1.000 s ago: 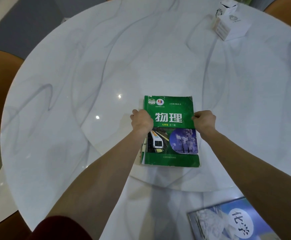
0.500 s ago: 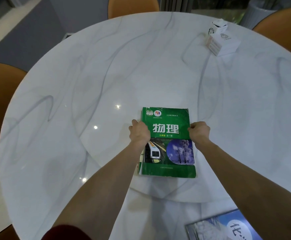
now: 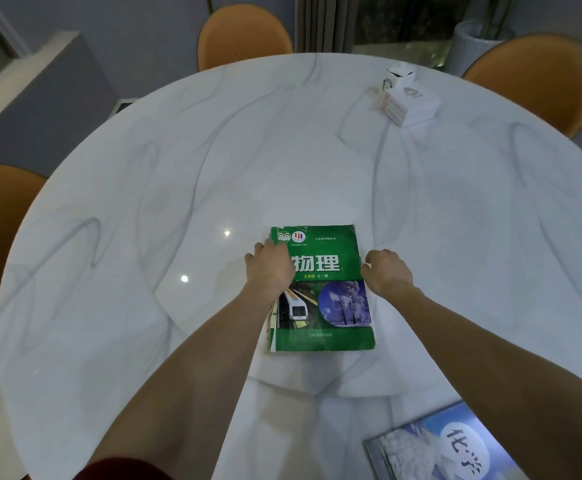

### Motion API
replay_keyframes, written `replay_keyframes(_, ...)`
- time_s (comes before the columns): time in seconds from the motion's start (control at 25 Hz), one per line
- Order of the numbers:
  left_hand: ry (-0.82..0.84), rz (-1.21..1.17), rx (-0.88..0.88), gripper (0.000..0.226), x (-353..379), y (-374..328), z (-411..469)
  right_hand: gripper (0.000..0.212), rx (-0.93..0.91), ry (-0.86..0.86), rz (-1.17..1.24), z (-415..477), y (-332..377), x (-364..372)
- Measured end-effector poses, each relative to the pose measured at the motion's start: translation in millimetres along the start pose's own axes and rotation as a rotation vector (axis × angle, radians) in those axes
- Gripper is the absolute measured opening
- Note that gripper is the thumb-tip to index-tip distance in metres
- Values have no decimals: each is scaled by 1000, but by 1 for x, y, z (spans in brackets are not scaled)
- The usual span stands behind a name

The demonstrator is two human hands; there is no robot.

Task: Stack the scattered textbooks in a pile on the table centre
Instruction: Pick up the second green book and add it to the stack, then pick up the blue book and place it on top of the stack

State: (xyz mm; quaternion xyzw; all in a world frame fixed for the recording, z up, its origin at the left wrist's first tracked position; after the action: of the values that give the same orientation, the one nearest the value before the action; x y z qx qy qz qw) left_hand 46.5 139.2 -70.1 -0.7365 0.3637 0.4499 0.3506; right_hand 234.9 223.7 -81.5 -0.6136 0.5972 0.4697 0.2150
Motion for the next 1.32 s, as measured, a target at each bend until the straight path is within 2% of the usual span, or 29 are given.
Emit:
replay_keyframes(0.2, 7, 160, 204, 28, -12, -40, -27, 30, -79, -93, -269, -38, -10, -6)
replay_keyframes(0.36, 10, 257, 313, 30, -1, -70, -58, 29, -89, -145, -338, -75, -30, -3)
replay_keyframes(0.64, 38, 272, 508, 31, 47, -119, -113, 32, 29, -193, -247, -142, -95, 21)
replay_keyframes(0.92, 134, 340, 708, 33, 109, -166, -155, 25, 277, -99, -148, -216, -183, 76)
replay_keyframes(1.2, 280, 361, 781, 33, 158, -185, -180, 31, 471, -51, -5, -273, -224, 122)
replay_keyframes(1.32, 324, 358, 781, 30, 175, -181, -186, 30, 548, -81, 132, -294, -230, 141)
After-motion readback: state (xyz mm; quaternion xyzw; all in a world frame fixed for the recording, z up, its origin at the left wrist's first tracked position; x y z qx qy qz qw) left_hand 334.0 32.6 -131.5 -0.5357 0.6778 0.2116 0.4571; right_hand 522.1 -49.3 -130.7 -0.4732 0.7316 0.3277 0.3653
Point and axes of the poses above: each hand's wrist, its own z-axis towards the middle knuckle, its own x-axis out of the palm, y = z × x, the point moved 3 cm from there along z, towards the middle knuckle, and after that the axes turned 10 degrees about y, right-handed, at the moved point
